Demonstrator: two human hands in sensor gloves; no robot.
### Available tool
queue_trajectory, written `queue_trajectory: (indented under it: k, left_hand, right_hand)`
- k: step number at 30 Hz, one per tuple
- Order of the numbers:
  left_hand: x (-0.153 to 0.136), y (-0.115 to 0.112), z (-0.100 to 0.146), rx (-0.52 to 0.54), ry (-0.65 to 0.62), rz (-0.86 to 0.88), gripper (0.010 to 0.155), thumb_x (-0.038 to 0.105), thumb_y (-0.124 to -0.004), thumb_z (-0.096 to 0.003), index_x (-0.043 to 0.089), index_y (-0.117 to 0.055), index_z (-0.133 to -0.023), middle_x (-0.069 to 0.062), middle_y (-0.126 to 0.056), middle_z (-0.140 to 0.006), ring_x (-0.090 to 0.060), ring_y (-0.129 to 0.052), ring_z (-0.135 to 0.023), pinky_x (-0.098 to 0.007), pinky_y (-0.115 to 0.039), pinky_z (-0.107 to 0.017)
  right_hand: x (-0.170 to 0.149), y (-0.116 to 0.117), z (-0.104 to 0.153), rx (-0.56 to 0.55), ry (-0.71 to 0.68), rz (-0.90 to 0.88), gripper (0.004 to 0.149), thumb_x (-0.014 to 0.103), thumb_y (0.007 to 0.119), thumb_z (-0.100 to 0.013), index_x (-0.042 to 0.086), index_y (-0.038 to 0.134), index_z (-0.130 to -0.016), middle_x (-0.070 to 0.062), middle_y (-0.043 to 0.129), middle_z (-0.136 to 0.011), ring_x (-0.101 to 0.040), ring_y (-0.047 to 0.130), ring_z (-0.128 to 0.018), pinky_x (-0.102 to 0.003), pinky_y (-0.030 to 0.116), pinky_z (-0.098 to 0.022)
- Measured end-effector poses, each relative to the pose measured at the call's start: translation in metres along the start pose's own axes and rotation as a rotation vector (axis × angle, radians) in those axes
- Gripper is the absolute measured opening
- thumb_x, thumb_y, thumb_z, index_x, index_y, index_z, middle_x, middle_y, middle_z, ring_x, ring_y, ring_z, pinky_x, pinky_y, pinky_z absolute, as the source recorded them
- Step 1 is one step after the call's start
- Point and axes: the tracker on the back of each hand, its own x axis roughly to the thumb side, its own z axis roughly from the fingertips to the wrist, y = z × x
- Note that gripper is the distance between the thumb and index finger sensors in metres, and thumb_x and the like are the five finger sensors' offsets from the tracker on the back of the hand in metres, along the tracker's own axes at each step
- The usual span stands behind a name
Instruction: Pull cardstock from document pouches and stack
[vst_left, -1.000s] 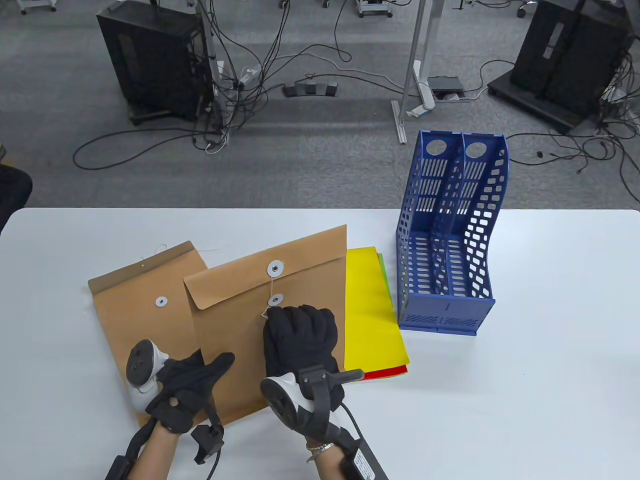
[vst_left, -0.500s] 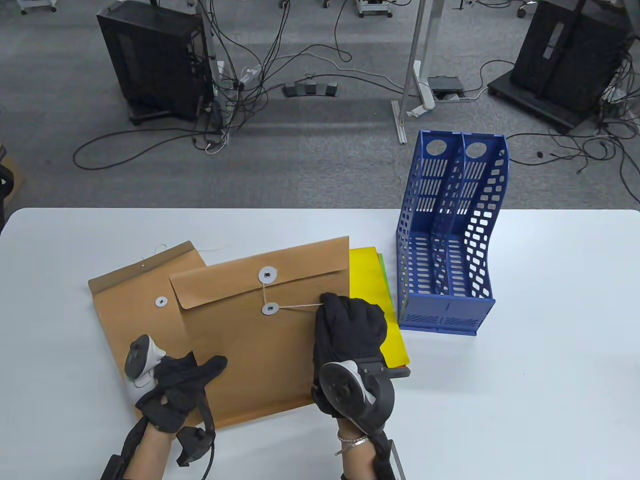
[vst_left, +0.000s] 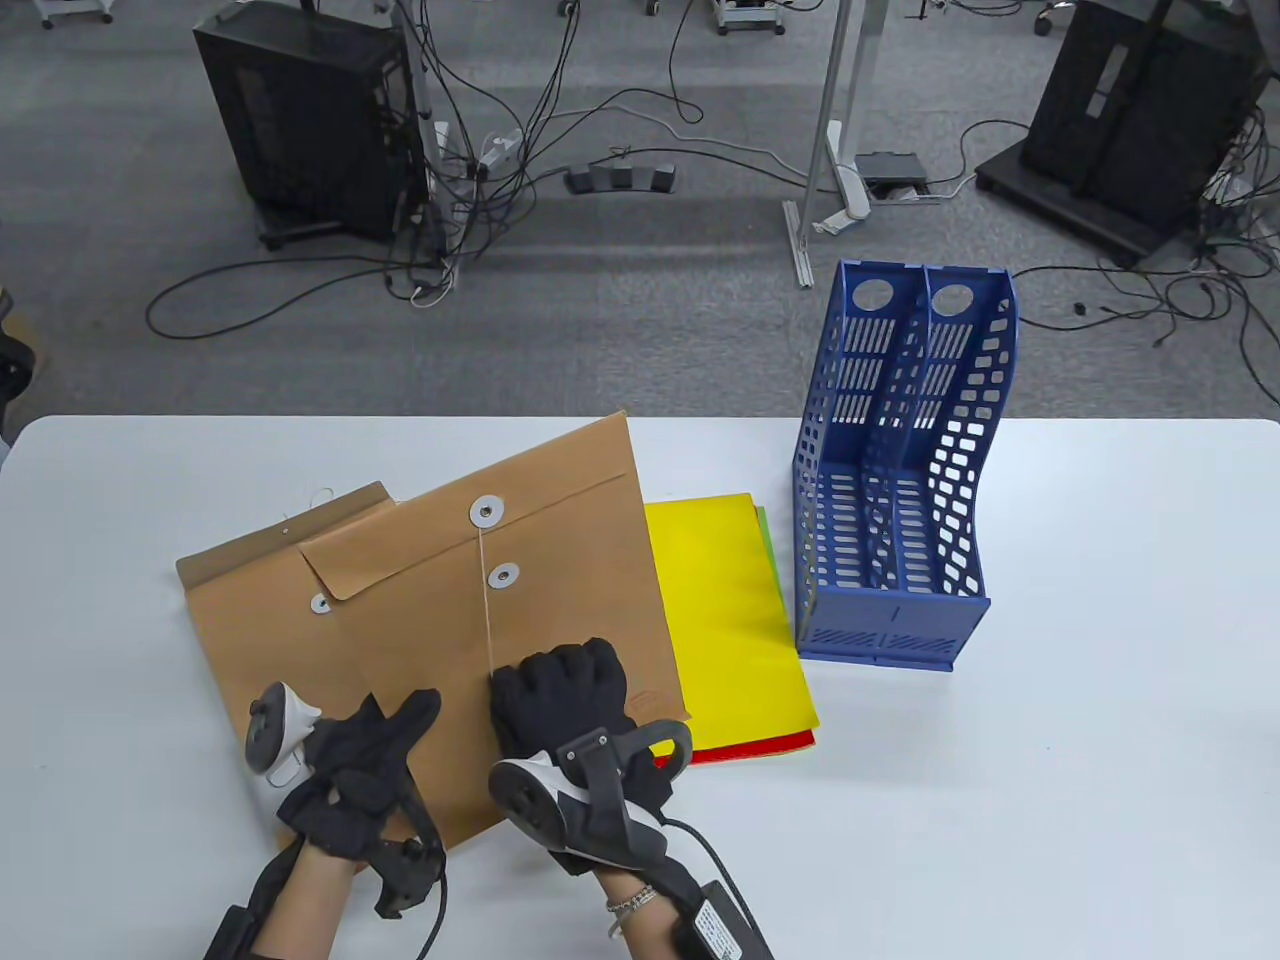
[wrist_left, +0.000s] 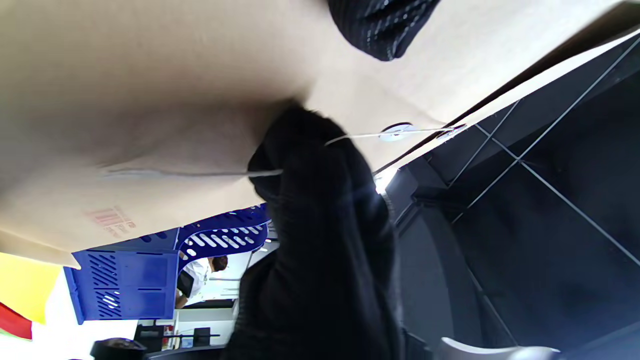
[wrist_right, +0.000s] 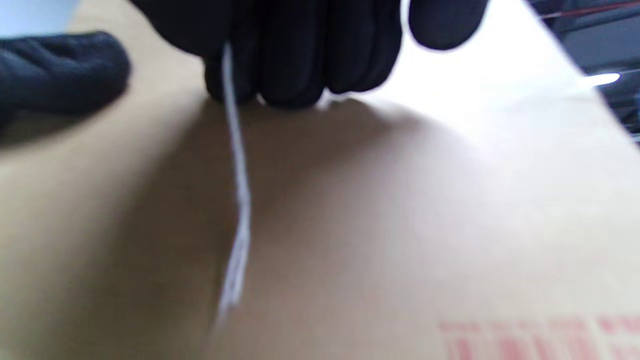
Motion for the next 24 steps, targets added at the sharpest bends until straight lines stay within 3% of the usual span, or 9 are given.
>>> queue_trajectory:
  k: [3, 9, 13, 15, 18, 21, 24]
  left_hand:
    - [0.001, 0.0, 0.0, 0.001, -0.013, 0.02, 0.051, 0.037, -0.069, -0.0551, 0.043, -0.057, -0.104, -0.005, -0.082, -0.104, -0.025, -0.09, -0.089, -0.045, -0.078, -0.06]
    - [0.001, 0.004, 0.0, 0.003, -0.013, 0.003, 0.05, 0.037, -0.069, -0.0551, 0.044, -0.057, -0.104, -0.005, -0.082, -0.104, -0.025, -0.09, -0.089, -0.044, -0.078, -0.06]
    - [0.002, 0.005, 0.001, 0.024, -0.026, 0.061, 0.051, 0.037, -0.07, -0.0548, 0.043, -0.058, -0.103, -0.006, -0.082, -0.104, -0.026, -0.089, -0.09, -0.045, -0.078, -0.06]
    - [0.002, 0.008, 0.001, 0.013, -0.022, 0.047, 0.051, 0.037, -0.07, -0.0548, 0.043, -0.057, -0.103, -0.005, -0.082, -0.104, -0.025, -0.09, -0.09, -0.045, -0.078, -0.06]
    - [0.0, 0.007, 0.0, 0.008, -0.019, 0.041, 0.05, 0.037, -0.069, -0.0552, 0.044, -0.057, -0.104, -0.005, -0.081, -0.105, -0.025, -0.089, -0.091, -0.045, -0.077, -0.061]
    - [0.001, 0.004, 0.0, 0.011, -0.024, 0.032, 0.05, 0.037, -0.069, -0.0551, 0.044, -0.057, -0.103, -0.005, -0.081, -0.105, -0.025, -0.088, -0.091, -0.046, -0.076, -0.062]
    - [0.005, 0.006, 0.001, 0.015, -0.041, 0.042, 0.05, 0.037, -0.069, -0.0551, 0.045, -0.057, -0.103, -0.005, -0.08, -0.106, -0.025, -0.088, -0.092, -0.046, -0.076, -0.062]
  right_hand:
    - [-0.009, -0.005, -0.002, 0.013, 0.02, -0.018, 0.037, 0.036, 0.068, -0.055, 0.019, 0.087, -0.081, -0.007, 0.088, -0.076, -0.033, 0.08, -0.079, -0.06, 0.059, -0.069]
    - [-0.046, -0.013, 0.0, 0.151, 0.2, -0.083, 0.038, 0.036, 0.067, -0.056, 0.02, 0.084, -0.086, -0.009, 0.087, -0.081, -0.037, 0.078, -0.082, -0.063, 0.056, -0.069]
    - [-0.066, -0.015, 0.006, 0.086, 0.266, -0.255, 0.06, 0.051, 0.049, -0.058, 0.018, 0.079, -0.097, -0.017, 0.076, -0.101, -0.046, 0.064, -0.097, -0.068, 0.047, -0.071]
    - [-0.075, -0.02, 0.008, 0.004, 0.355, -0.381, 0.06, 0.05, 0.05, -0.059, 0.015, 0.083, -0.094, -0.017, 0.073, -0.106, -0.044, 0.059, -0.102, -0.066, 0.041, -0.074]
    - [-0.081, -0.027, 0.009, -0.063, 0.381, -0.313, 0.056, 0.051, 0.054, -0.059, 0.021, 0.072, -0.103, -0.012, 0.063, -0.113, -0.041, 0.054, -0.105, -0.057, 0.046, -0.077]
    - [-0.083, -0.037, 0.01, -0.125, 0.406, -0.164, 0.059, 0.054, 0.05, -0.06, 0.024, 0.061, -0.109, -0.01, 0.057, -0.117, -0.038, 0.053, -0.107, -0.054, 0.051, -0.077]
    - [-0.089, -0.044, 0.014, -0.178, 0.44, -0.196, 0.059, 0.053, 0.05, -0.06, 0.022, 0.062, -0.109, -0.01, 0.058, -0.116, -0.038, 0.054, -0.107, -0.054, 0.051, -0.077]
